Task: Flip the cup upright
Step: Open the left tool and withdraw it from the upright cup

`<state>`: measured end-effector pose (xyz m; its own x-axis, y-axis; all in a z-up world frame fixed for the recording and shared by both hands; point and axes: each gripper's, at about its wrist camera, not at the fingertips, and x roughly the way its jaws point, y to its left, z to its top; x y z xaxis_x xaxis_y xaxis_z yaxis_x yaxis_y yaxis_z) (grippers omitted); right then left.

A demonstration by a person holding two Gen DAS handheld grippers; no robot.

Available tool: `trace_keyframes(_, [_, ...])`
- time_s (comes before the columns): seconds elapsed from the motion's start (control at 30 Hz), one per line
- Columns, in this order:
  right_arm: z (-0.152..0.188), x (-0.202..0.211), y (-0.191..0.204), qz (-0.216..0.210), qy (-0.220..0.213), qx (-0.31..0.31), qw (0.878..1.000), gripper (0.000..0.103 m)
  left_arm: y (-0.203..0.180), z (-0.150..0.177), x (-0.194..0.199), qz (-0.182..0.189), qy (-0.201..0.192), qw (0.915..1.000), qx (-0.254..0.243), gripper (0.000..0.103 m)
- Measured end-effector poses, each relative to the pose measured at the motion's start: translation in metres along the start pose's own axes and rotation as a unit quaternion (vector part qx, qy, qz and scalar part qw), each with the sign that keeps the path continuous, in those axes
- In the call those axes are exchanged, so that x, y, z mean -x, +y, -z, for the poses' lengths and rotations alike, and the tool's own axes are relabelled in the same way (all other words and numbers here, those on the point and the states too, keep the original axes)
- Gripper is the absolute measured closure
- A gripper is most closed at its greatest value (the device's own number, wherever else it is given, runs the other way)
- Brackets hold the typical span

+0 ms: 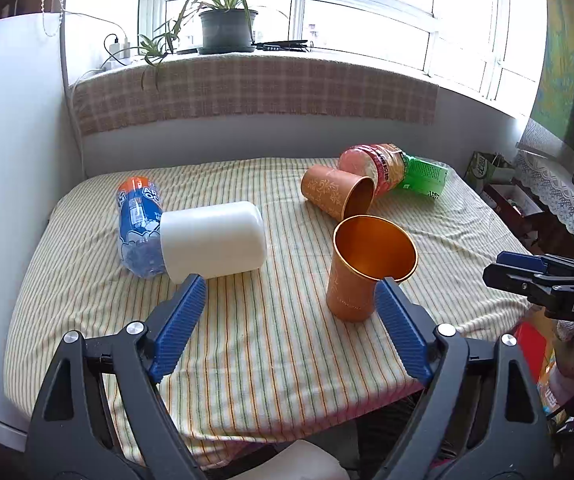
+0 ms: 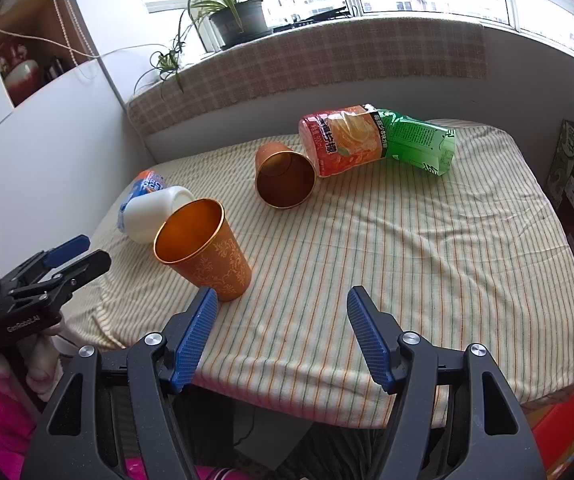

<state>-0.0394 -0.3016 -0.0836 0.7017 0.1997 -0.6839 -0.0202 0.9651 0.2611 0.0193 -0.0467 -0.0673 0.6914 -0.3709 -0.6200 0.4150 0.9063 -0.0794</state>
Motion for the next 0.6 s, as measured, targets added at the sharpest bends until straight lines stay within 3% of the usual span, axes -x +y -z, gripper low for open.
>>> trace_keyframes(0.13, [-0.003,0.008,0.01,0.034,-0.029,0.017,0.999,0.036,-0.005,-0.01,0.022,-0.02,-0.037,0.9991,0.003,0.01])
trace_keyframes(0.23, [-0.004,0.013,0.015,0.042,-0.043,0.027,0.998,0.036,-0.006,-0.013,0.034,-0.022,-0.049,0.9985,0.01,0.002])
trace_keyframes(0.37, [-0.005,0.02,0.023,0.049,-0.062,0.034,0.996,0.035,-0.009,-0.015,0.047,-0.03,-0.062,0.9974,0.019,0.002])
trace_keyframes(0.6, [-0.008,0.033,0.028,0.064,-0.104,0.026,0.992,0.023,-0.016,-0.017,0.063,-0.072,-0.094,0.9929,0.013,0.002])
